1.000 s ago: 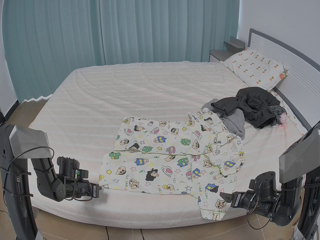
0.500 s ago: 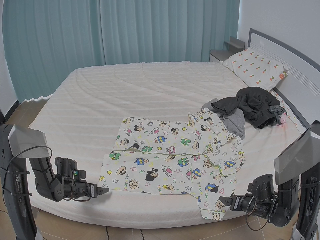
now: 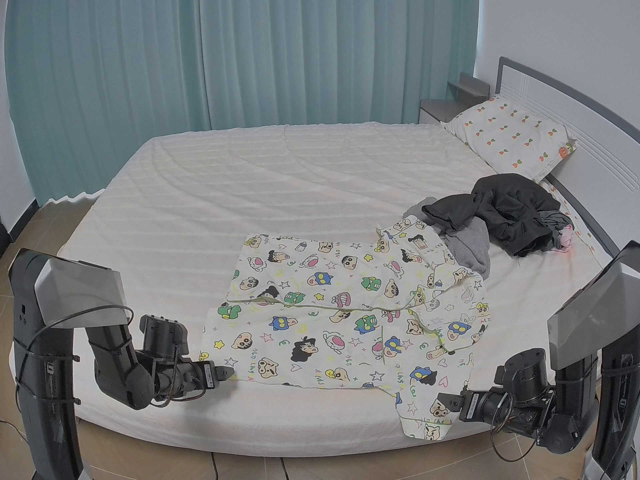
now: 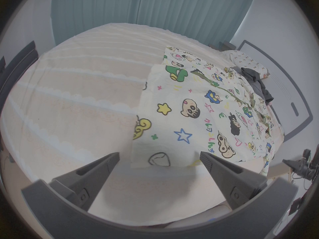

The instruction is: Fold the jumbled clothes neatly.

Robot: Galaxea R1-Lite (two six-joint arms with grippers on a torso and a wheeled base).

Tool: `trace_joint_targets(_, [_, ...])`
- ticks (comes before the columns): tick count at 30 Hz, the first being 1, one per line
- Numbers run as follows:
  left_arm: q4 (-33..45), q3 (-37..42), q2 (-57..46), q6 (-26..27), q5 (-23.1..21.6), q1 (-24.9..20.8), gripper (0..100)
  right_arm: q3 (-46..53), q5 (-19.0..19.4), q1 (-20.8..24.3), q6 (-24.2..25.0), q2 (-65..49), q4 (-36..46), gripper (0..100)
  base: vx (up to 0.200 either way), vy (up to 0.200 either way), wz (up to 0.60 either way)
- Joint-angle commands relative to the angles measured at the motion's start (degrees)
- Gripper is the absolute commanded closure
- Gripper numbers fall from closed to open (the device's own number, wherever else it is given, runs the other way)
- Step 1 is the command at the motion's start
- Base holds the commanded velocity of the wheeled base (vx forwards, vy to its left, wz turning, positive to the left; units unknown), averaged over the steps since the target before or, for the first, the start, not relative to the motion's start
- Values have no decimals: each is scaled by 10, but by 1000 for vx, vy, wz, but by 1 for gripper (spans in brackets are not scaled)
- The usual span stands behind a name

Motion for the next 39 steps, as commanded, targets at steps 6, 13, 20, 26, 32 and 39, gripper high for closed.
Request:
trace_joint_targets(6, [0,-35,29,-3,13,-20,0,9,0,1,0,-2,-6,0,0,0,0])
trace_joint_targets(13, [34,-53,28,-4,17,-27,100,9,2,2,0,-1,-6,0,0,0,0])
trace_joint_targets(20, [34,-54,28,-9,28,-25,100,6,44,-11,0,3,-6,0,0,0,0])
trace_joint_targets(26, [32,-50,22,-37,28,-24,100,-17,66,-46,-5,34,-5,0,0,0,0])
trace_joint_targets(32, [30,-35,4,-52,42,-21,100,-48,88,-65,-23,89,-6,0,0,0,0])
trace_joint_targets(39, [-6,-14,-11,-52,52,-8,100,-52,114,-65,-68,97,-5,0,0,0,0])
